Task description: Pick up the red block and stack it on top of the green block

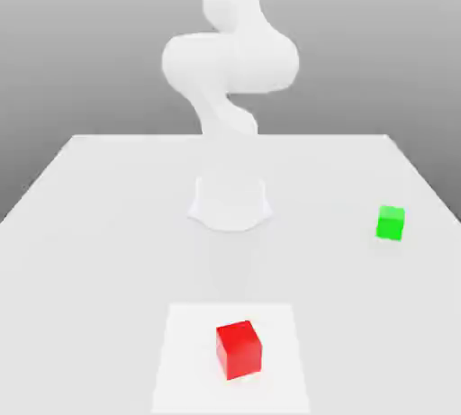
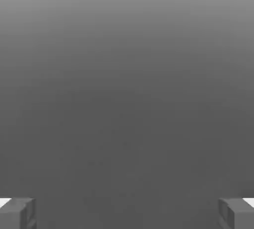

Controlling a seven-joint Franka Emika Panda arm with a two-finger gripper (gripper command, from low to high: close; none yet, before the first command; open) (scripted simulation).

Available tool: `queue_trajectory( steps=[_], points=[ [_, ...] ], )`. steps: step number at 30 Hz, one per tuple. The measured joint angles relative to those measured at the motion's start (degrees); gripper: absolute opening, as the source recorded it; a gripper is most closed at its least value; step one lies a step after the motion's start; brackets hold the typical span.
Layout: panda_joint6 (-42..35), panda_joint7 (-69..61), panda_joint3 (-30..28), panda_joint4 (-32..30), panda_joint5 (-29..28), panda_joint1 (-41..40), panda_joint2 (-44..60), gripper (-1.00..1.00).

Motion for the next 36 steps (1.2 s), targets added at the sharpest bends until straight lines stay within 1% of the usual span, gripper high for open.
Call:
queue_trajectory(
  steps=[15, 21, 27, 28, 34, 36],
  points=[
    [15.96, -12.24, -2.77, -12.86, 1.71, 3.97, 31.54, 0.0],
    [22.35, -15.96, -2.73, -17.85, 0.9, 4.24, 43.95, 0.0],
    [32.26, -17.83, -1.8, -17.02, 2.6, 3.72, 56.37, 0.0],
    [33.31, -17.98, -1.58, -16.86, 2.8, 3.55, 57.57, -1.0],
    [33.76, -17.99, -1.4, -16.77, 2.81, 3.37, 58.17, -1.0],
    [31.94, -17.71, -1.7, -17.09, 2.39, 3.58, 56.02, -1.0]
  ],
)
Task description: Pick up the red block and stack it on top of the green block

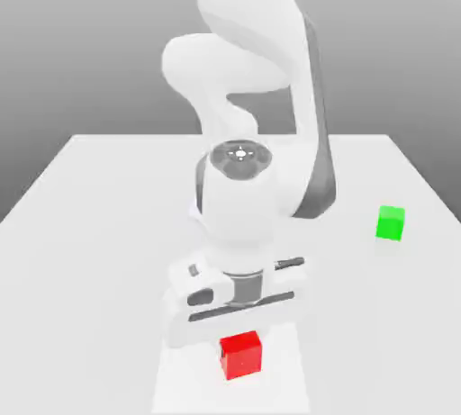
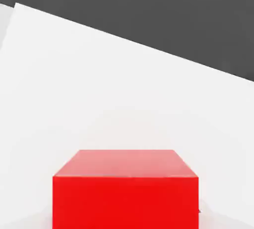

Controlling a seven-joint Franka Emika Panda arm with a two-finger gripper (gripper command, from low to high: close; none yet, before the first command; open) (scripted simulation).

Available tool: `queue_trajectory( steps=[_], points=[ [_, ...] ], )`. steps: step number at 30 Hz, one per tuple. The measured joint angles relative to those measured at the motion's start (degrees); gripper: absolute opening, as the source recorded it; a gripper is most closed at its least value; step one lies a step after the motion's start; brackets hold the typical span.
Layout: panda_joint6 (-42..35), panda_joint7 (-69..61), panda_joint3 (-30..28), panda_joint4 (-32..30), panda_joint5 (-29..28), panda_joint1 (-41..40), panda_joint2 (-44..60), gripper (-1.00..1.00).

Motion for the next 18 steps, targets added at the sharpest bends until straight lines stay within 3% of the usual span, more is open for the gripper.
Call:
queue_trajectory(
  steps=[5, 18],
  points=[
    [-7.94, 1.17, -0.37, -1.52, -1.56, 0.7, -9.47, -1.0],
    [-11.67, -3.44, 15.47, -9.39, 6.35, 29.21, -21.43, -1.0]
  ],
)
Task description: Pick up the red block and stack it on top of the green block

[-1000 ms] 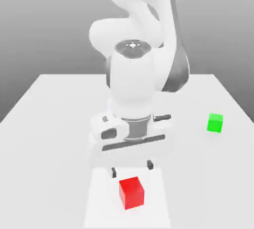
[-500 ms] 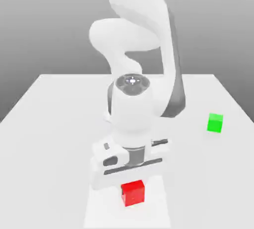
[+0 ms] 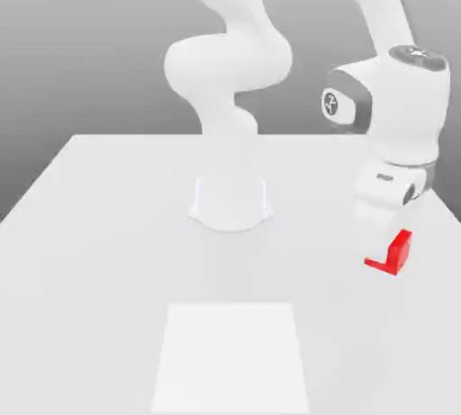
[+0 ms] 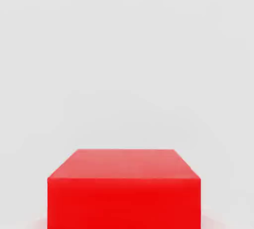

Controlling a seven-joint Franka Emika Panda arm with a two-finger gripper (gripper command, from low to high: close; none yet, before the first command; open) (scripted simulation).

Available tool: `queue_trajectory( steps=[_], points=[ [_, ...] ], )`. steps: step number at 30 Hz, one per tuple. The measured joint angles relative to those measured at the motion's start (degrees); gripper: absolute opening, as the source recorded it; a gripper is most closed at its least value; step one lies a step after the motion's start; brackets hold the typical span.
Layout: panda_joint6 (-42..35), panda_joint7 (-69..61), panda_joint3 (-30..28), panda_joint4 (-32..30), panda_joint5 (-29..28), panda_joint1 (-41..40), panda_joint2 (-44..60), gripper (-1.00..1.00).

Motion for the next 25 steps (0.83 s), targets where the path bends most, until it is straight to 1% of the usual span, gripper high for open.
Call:
queue_trajectory(
  steps=[9, 10, 12, 15, 20, 23, 25],
  points=[
    [-2.13, -3.05, 12.63, -5.53, 5.39, 18.46, -8.03, -1.0],
    [-1.89, -2.71, 13.81, -5.92, 4.95, 19.35, -8.16, -1.0],
    [-0.39, -0.39, 15.69, -6.18, 1.66, 18.25, -6.63, -1.0],
    [2.54, 4.28, 17.71, -6.15, -5.04, 14.93, -3.04, -1.0],
    [7.52, 11.62, 18.29, -5.88, -15.56, 11.46, 3.2, -1.0],
    [10.66, 13.79, 17.97, -5.79, -18.67, 10.74, 6.42, -1.0],
    [12.91, 13.46, 18.41, -5.85, -18.21, 10.82, 8.2, -1.0]
  ],
)
